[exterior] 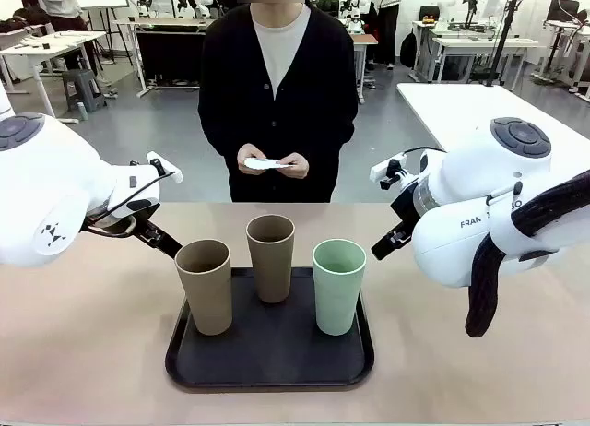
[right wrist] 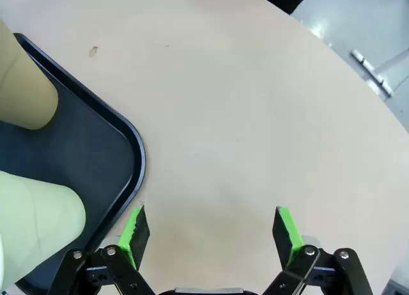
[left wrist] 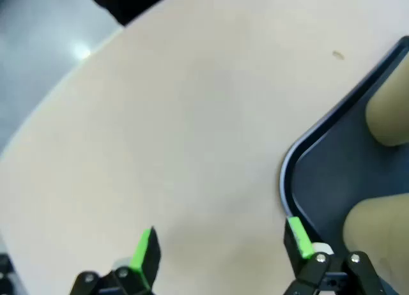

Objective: Place coasters on the table and set cups on them.
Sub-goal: Pick up one Reusable plastic cup and place it on a coaster set by the human.

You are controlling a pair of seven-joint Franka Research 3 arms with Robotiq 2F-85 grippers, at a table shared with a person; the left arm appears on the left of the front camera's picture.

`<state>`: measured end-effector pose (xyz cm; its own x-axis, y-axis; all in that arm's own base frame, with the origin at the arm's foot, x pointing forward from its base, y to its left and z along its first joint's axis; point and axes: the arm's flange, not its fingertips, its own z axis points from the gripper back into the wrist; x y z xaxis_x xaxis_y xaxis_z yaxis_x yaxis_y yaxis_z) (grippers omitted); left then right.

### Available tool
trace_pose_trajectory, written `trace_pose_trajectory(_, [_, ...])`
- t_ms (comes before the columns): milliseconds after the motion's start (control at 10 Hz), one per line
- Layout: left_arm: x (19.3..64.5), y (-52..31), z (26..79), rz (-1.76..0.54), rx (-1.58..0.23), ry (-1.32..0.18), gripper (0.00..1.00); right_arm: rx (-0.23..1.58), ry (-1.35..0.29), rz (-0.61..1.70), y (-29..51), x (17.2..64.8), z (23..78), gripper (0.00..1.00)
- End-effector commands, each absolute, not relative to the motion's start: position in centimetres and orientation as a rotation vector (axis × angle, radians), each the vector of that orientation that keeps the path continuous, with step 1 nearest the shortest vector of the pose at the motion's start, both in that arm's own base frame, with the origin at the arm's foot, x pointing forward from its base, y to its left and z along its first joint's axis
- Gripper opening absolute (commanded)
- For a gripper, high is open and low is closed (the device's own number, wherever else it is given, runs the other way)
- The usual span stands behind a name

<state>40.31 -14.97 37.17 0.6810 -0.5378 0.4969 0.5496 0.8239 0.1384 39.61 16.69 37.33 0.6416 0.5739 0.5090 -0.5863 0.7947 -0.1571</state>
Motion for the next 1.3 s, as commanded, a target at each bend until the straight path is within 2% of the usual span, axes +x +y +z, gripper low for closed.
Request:
trace_pose_trajectory(0, [40.31, -14.98, 37.17, -0.61, -0.023, -0.55, 1.0, 0.023, -0.572, 0.661, 16.69, 39.6, 37.33, 1.0])
trace_pose_trajectory(1200, [40.31, -14.98, 37.17, -0.61, -0.023, -0.55, 1.0, 0.023, -0.572, 0.661, 16.69, 39.6, 37.33, 1.0])
